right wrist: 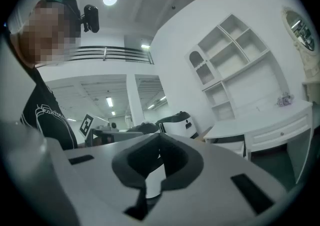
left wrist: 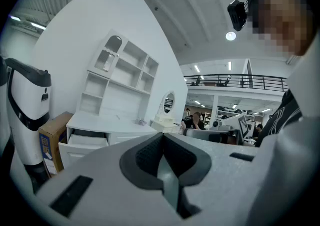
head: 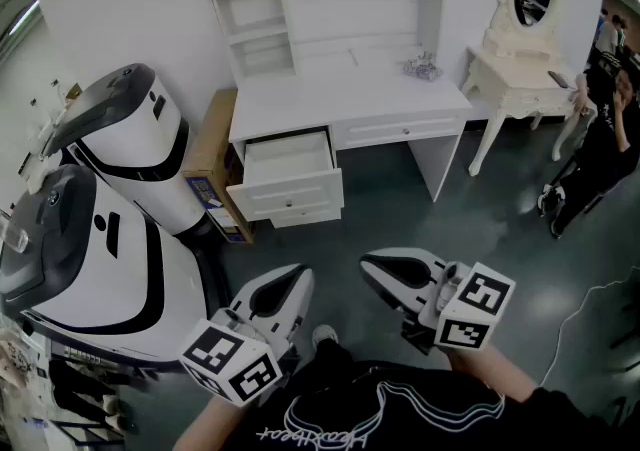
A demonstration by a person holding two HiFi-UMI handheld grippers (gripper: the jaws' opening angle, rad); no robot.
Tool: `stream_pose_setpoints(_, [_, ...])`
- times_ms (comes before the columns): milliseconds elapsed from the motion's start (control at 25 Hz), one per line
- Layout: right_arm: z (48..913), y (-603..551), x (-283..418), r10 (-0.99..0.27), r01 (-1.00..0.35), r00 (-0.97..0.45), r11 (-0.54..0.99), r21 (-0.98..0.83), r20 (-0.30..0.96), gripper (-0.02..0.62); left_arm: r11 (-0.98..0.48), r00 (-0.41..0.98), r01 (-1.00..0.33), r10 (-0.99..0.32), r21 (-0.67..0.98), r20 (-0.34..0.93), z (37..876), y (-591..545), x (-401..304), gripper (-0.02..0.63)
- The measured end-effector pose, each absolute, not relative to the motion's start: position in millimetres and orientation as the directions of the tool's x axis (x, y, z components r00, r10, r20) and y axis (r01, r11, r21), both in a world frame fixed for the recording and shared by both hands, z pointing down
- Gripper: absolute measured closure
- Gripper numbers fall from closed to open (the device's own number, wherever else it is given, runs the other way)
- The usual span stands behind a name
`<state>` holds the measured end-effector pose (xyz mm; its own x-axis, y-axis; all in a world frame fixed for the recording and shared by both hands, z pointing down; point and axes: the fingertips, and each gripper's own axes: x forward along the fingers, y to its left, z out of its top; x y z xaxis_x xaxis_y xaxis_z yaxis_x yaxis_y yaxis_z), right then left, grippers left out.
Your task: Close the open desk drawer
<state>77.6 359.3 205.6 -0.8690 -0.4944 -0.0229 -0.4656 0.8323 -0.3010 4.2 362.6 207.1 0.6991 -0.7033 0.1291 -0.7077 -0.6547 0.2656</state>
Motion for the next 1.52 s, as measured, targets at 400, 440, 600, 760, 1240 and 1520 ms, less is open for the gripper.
stream_pose_setpoints(400, [223.0, 334.8, 82.5, -0.516, -0.485, -0.857, 0.811, -0.327, -0.008, 0.589, -0.647, 0.698, -0.709, -0.701, 0.28, 0.146, 224.2, 337.9, 5.9, 0.601])
stream_pose_setpoints(440, [225.0, 332.8, 83.7, -0.521, -0.49, -0.854, 0.808, -0.328, -0.006, 0.589, -0.646, 0.698, -0.709, -0.702, 0.283, 0.146, 226.3, 335.1, 6.4, 0.601])
stream_pose_setpoints(600, [234.3, 324.9, 92.0, -0.539, -0.511, -0.842, 0.793, -0.332, 0.008, 0.589, -0.644, 0.697, -0.709, -0.701, 0.289, 0.149, 235.4, 322.1, 11.5, 0.601])
stream_pose_setpoints(760, [245.4, 309.9, 94.8, -0.557, -0.532, -0.83, 0.775, -0.342, 0.031, 0.589, -0.62, 0.681, -0.723, -0.714, 0.305, 0.165, 249.8, 301.4, 6.4, 0.601])
stream_pose_setpoints(1240, [282.9, 218.0, 94.9, -0.572, -0.564, -0.812, 0.714, -0.415, 0.118, 0.589, -0.55, 0.655, -0.74, -0.72, 0.386, 0.231, 293.8, 198.2, -11.2, 0.601])
stream_pose_setpoints(1520, [313.8, 146.2, 85.9, -0.554, -0.569, -0.811, 0.677, -0.466, 0.187, 0.589, -0.499, 0.63, -0.763, -0.716, 0.41, 0.3, 329.9, 126.7, -24.8, 0.601])
